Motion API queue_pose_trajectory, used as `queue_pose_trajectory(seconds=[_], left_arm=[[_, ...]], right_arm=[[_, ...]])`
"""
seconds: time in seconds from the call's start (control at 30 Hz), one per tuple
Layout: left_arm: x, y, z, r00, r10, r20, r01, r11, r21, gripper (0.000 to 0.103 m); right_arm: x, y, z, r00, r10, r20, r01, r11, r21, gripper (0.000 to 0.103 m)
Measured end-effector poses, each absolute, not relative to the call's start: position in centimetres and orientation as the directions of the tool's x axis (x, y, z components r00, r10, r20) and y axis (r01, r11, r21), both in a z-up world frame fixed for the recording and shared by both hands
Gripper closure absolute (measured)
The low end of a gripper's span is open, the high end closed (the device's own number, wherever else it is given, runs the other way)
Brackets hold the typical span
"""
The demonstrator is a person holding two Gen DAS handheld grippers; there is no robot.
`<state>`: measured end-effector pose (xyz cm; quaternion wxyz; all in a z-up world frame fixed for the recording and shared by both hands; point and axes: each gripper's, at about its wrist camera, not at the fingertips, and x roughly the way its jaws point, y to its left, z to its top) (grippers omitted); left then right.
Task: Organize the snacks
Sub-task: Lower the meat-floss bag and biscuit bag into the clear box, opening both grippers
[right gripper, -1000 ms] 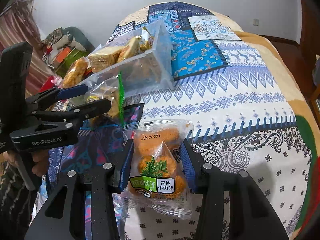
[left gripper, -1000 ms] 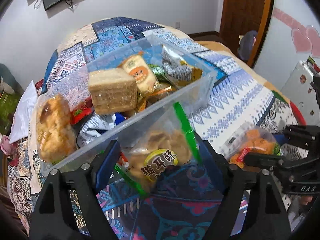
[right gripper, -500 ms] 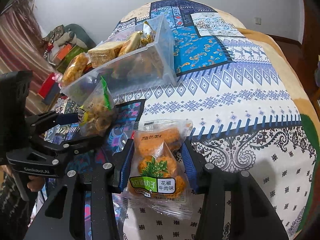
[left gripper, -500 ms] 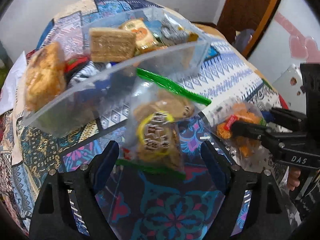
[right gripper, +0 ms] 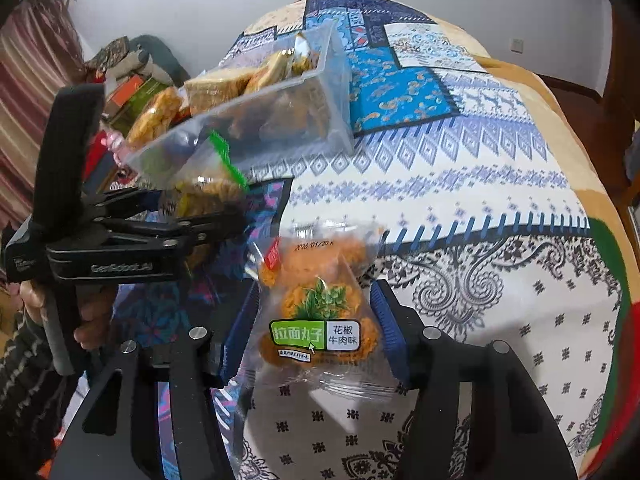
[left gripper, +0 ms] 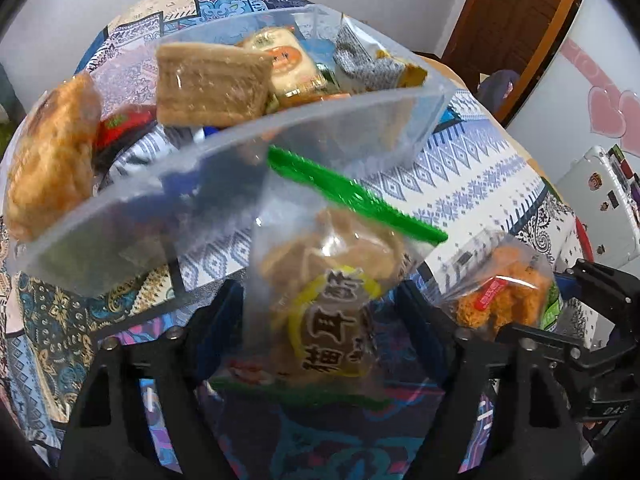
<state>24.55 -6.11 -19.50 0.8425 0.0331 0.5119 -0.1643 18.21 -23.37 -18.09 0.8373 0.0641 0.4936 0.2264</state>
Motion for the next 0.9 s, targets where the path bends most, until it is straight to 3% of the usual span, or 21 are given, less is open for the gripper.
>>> queue_pose_trajectory(seconds=[0.1, 0.23, 0.37, 0.9], left_arm=[[23.7, -6.2, -19.3, 0.438, -0.251, -0.863, 0.323, 0.94, -0.109, 0.05], [22.5, -5.8, -18.7, 0.453, -0.259, -0.853, 0.309, 0.943, -0.123, 0.057], [21.4, -4.9, -17.4, 0.481, -0.269, -0.834, 0.287, 0.947, -0.14, 0.058], [22.0, -0.1, -8.5, 0.652, -0.242, -0.719, 0.185, 0.97, -0.159, 0.059]], right_arm=[[18.1, -23.6, -18.2, 0.419, 0.447, -0.79, -0.314, 0.888, 0.336, 0.049], [18.0, -23.7, -18.1, 0.433, 0.45, -0.781, -0.31, 0.888, 0.34, 0.06], [17.6, -23.5, -17.2, 0.447, 0.457, -0.769, -0.329, 0.883, 0.334, 0.071], [20.5, -21.6, -10.2, 0.595, 0.484, -0.642, -0.378, 0.873, 0.309, 0.072]])
